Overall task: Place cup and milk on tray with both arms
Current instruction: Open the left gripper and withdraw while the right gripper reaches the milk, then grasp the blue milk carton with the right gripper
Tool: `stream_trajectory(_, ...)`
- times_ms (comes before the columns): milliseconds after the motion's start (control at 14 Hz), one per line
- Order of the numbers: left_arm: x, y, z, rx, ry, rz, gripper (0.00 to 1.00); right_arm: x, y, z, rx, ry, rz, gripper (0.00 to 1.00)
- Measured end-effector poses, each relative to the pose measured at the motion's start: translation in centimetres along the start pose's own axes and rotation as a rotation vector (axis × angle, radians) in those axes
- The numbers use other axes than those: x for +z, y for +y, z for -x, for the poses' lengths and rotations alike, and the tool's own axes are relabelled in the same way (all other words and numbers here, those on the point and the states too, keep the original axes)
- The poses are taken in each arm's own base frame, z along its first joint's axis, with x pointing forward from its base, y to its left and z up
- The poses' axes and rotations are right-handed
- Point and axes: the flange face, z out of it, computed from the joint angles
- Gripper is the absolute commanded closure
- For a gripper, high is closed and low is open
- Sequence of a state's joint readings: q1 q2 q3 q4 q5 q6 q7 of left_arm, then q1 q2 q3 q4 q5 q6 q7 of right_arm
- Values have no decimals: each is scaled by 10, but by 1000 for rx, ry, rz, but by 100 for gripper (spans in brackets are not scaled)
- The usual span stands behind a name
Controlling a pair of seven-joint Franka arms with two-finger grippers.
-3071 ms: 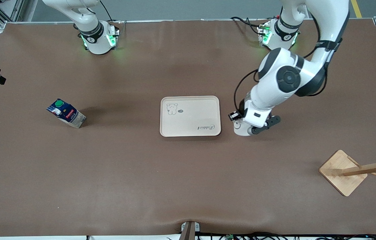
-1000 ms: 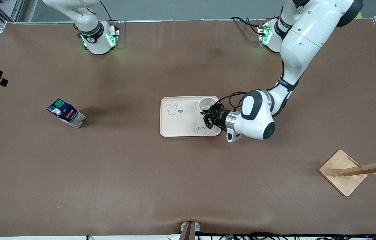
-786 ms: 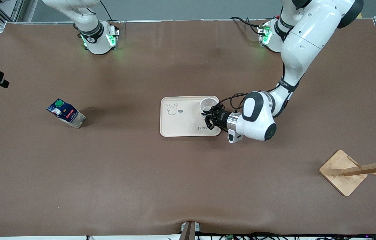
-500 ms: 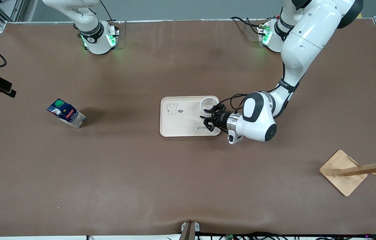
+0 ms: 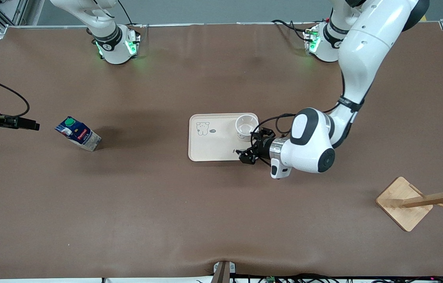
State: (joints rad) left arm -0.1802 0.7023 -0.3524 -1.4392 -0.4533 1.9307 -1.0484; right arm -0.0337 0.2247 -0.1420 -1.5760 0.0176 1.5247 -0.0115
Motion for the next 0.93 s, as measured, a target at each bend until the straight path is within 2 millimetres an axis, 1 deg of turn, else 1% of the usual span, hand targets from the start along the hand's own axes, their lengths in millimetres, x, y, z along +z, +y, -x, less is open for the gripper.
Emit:
stream_trajectory(143,-44,-2,7,54,109,-39,0,21,10,-8,40,-47,-1,0)
stream_trajectory(214,-66,-6,6,66,164,-40,0,29,10,-10,46,-64,0,0)
stream_trajectory(357,-116,-20,-5,71,281,-32,0,48,8,-12,54,-87,-1,0)
stream_trajectory(429,-140,-29,-10,71,340,-32,0,61,8,-14,57,-72,-3,0)
stream_trajectory(571,-179,-43,-14,88,480,-59,0,95,8,-16,99,9,-9,0)
stream_trajectory(643,-195,-48,-14,108,556,-83,0,112,5,-10,143,38,-14,0)
stream_trajectory(714,-209,-53,-11,144,625,-111,0,125,-1,0,190,47,-18,0)
stream_trajectory(786,-223,-56,-7,184,682,-137,0,130,-11,13,231,40,-18,0)
stream_trajectory(929,-255,-67,2,249,752,-158,0,127,-35,37,273,0,-8,0)
